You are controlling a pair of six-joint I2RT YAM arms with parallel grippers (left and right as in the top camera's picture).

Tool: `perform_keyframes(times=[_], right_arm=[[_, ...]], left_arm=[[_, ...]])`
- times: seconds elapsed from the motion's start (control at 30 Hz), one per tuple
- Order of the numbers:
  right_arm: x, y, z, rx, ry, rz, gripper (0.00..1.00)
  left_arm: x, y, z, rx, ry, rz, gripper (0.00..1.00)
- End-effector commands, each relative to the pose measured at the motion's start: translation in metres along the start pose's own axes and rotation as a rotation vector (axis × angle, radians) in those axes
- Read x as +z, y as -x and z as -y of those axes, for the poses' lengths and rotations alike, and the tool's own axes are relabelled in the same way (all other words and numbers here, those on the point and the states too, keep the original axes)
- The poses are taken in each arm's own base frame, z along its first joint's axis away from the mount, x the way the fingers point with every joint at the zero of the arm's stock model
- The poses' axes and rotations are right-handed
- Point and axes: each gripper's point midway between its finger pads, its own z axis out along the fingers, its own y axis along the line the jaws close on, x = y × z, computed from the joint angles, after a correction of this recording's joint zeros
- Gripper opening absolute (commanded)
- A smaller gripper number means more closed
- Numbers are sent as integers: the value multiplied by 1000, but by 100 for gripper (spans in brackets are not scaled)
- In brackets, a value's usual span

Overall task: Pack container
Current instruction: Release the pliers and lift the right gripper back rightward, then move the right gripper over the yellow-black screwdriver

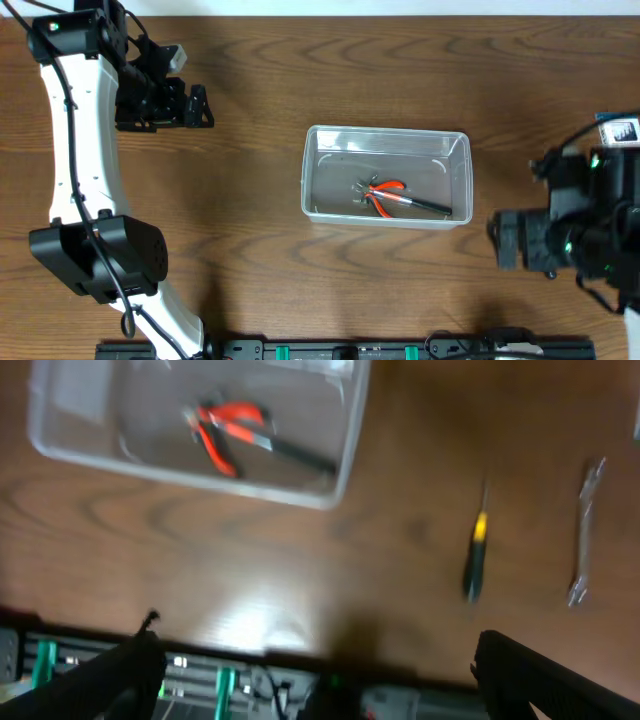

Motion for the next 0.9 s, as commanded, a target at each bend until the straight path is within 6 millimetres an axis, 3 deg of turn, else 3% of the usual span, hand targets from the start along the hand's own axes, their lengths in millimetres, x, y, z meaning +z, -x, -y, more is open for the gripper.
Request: perform_keyframes(times=[0.0, 0.1, 0.27, 0.53, 0.67, 0.87], right_arm=[[16, -15, 11, 65, -36, -50, 99], [22, -18, 27, 78, -119, -79, 99], [25, -12, 28, 77, -125, -68, 99], [20, 18, 67, -3, -304, 31, 99], [32, 21, 81, -52, -279, -33, 99], [48, 24, 105, 21, -293, -105, 99]], left_arm=[[2, -1, -2, 3, 6, -11, 98], [2, -1, -2, 3, 6, -11, 98], [2, -1, -2, 3, 6, -11, 98], [2, -1, -2, 3, 6, -11, 98], [2, -1, -2, 3, 6, -11, 98], [2, -1, -2, 3, 6, -11, 98]])
